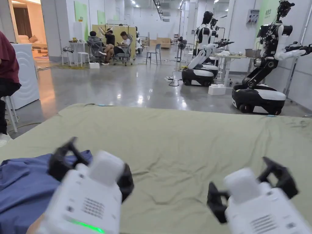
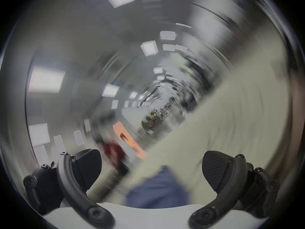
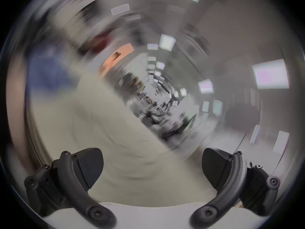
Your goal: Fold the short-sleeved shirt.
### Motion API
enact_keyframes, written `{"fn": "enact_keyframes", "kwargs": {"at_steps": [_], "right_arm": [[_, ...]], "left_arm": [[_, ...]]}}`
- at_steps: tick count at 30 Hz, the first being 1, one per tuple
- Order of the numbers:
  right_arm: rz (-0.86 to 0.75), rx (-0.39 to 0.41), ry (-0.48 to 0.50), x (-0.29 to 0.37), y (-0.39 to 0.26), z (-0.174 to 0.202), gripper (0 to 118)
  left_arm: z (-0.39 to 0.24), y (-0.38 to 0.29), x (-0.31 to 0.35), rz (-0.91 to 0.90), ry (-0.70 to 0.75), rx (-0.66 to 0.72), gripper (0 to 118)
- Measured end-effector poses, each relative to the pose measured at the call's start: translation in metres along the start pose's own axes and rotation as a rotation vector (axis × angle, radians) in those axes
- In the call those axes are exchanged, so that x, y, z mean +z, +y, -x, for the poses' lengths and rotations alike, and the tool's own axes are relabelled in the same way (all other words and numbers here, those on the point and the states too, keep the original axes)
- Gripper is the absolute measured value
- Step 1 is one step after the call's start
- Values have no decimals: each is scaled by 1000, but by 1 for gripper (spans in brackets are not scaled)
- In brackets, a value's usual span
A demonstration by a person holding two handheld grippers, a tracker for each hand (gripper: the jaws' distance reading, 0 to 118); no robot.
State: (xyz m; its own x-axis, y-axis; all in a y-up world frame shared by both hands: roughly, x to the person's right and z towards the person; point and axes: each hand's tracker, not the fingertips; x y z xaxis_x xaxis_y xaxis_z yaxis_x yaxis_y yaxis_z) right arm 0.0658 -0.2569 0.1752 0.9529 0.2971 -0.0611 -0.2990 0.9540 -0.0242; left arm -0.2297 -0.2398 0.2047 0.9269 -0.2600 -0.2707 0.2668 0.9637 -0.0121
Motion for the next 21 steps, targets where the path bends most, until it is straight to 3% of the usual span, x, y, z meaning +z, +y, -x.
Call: {"fn": "enact_keyframes", "kwargs": {"at_steps": [1,2,3,4,5,6,7,8,10,14,17,21], "right_arm": [[19,-360,112,-6,2,-28,118],[42,-572,239,-15,-4,-47,118],[85,-728,314,-23,-9,-58,118],[119,-672,262,-27,-15,-56,118],[109,-549,170,-24,-16,-49,118],[56,-397,99,-18,-18,-43,118],[19,-308,85,-12,-19,-37,118],[4,-292,106,-9,-19,-36,118],[2,-335,156,-5,-19,-25,118],[8,-267,67,-5,-15,-13,118],[12,-315,86,-4,-12,-15,118],[2,-321,49,-2,-10,-18,118]], "left_arm": [[24,9,5,34,-39,352,118],[46,5,3,52,-125,617,118],[62,-1,-1,74,-193,826,118],[66,-4,-7,64,-234,913,118],[70,-25,-25,29,-276,905,118],[67,-22,-25,37,-218,792,118],[60,-16,-22,39,-128,638,118],[54,-14,-20,24,-81,538,118],[38,-14,-14,-1,-62,410,118],[28,-17,-12,42,-118,451,118],[25,-15,-11,64,-123,398,118],[26,-13,-4,41,-120,377,118]]}}
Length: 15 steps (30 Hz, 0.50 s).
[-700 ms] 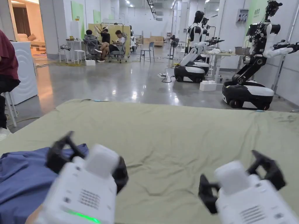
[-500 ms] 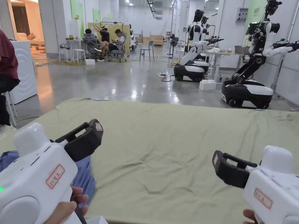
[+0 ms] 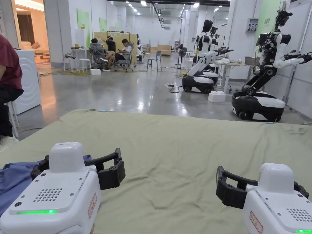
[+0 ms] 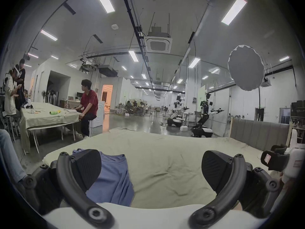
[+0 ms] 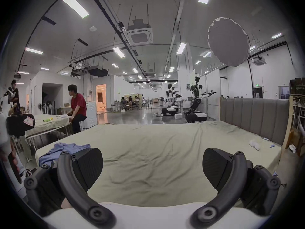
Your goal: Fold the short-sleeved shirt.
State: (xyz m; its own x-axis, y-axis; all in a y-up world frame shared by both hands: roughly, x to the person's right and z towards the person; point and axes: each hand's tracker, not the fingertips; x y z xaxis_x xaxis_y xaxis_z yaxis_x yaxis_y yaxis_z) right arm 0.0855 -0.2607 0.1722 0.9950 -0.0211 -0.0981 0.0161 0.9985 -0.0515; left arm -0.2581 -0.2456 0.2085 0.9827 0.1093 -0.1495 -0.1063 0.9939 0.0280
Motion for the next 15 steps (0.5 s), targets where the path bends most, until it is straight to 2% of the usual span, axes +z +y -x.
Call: {"fn": "enact_keyframes", "kwargs": {"at_steps": [4,8,15], "right_arm": [[8,-10,11,2,1,-3,118],[9,20,3,4,-1,-2,118],[15,3,-6,1,0,-4,118]], "left_arm": [[2,2,2,23,-14,6,118],[-1,2,4,11,3,-20,118],[-12,2,7,-7,-11,-113,118]]}}
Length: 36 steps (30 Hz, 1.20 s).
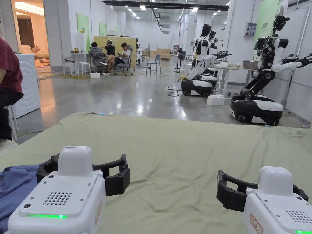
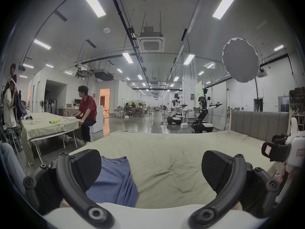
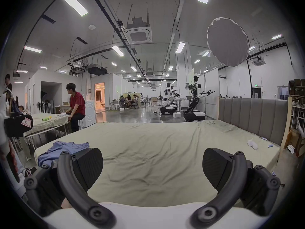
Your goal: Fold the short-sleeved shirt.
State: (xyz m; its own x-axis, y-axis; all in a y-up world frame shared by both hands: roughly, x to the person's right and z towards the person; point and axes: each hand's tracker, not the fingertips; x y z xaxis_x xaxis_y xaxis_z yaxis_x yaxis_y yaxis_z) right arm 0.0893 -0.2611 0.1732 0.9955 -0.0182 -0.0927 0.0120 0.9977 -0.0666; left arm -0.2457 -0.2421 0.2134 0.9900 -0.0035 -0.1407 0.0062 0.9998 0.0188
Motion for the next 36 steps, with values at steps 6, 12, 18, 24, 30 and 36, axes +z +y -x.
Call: {"fn": "enact_keyframes", "kwargs": {"at_steps": [6,12,18,24,30,36], "right_arm": [[5,5,-7,-1,1,-2,118],[12,-2,-13,-2,0,-2,118],[16,0,-15,-1,-3,-3,118],[19,12,-14,0,-5,-1,118],[4,11,-18,3,-5,0,118],[54,88,-83,4,-3,0,115]], "left_arm": [[-9,-6,-7,14,-47,-59,118],[-16,-13,-5,66,-87,-45,118],[-10,-11,-1,36,-52,81,118],[-5,-7,2,28,-12,80,118],[-5,-8,1,30,12,89,118],[-6,-8,11,-9,-29,60,100]]}}
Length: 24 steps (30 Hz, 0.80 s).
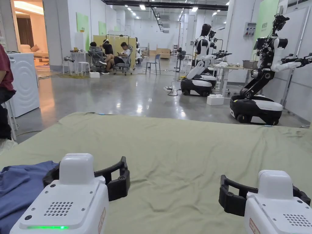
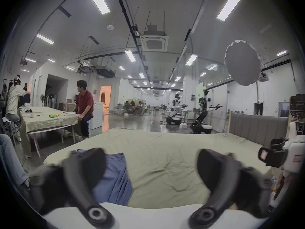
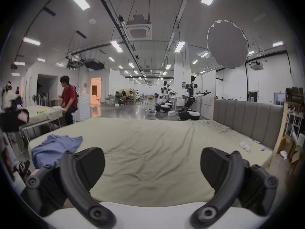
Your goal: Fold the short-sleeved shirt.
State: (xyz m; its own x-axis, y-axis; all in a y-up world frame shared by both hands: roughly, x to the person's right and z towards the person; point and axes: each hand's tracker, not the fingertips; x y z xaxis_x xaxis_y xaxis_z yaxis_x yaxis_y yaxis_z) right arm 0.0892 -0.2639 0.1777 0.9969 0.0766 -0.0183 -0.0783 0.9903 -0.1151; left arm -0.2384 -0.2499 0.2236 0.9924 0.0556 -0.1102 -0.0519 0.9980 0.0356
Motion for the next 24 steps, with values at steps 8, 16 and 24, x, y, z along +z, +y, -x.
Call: {"fn": "enact_keyframes", "kwargs": {"at_steps": [8,16,24], "right_arm": [[-4,-14,-43,-8,-19,-6,2],[4,-35,64,-20,-12,20,2],[29,15,534,-36,-4,160,2]], "left_arm": [[0,6,-7,45,-1,-16,0],[34,13,-4,34,97,-43,0],[146,3,28,100,462,-38,0]]}}
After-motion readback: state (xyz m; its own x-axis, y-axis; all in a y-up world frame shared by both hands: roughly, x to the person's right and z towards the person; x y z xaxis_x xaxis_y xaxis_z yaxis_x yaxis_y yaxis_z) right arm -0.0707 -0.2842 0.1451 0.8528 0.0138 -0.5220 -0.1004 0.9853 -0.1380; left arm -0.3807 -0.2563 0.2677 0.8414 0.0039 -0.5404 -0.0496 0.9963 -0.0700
